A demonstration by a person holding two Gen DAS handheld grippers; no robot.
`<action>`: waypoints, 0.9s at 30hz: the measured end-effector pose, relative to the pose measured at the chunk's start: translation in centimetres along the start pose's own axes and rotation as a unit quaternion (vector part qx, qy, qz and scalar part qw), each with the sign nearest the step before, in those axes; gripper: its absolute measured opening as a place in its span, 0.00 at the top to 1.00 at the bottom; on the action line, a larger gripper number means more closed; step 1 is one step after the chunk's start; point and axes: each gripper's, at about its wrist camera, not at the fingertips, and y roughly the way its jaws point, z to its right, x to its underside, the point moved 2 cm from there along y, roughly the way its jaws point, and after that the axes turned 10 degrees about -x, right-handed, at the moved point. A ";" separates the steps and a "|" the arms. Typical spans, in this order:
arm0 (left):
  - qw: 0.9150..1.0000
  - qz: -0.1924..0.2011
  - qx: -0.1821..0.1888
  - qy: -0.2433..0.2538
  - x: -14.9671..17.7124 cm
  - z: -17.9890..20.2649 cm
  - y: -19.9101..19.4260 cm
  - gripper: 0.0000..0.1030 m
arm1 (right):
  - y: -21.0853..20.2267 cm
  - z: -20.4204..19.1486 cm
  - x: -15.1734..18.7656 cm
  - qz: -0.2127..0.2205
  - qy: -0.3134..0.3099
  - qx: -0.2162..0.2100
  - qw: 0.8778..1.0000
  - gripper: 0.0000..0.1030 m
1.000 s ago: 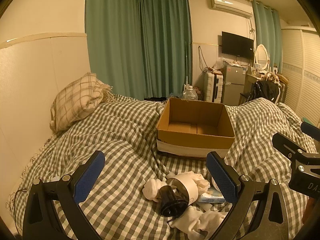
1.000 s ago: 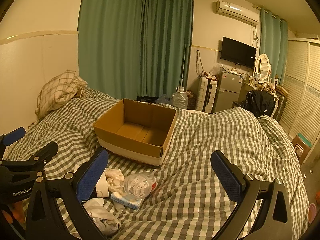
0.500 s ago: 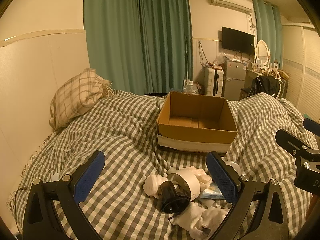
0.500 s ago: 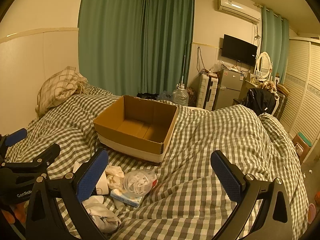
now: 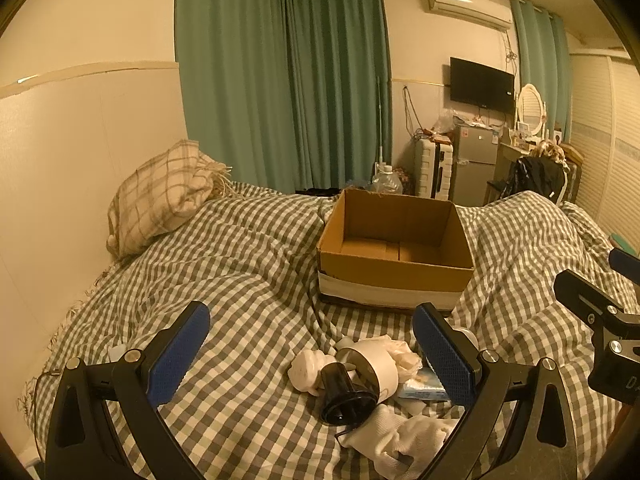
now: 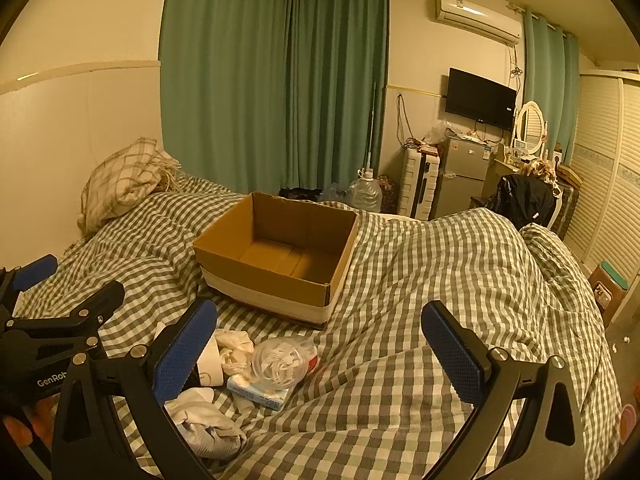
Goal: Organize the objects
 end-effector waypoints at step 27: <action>0.987 -0.158 0.007 0.017 6.7 2.1 10.4 0.07 | 3.9 1.6 1.6 -0.053 0.009 0.007 0.999 0.00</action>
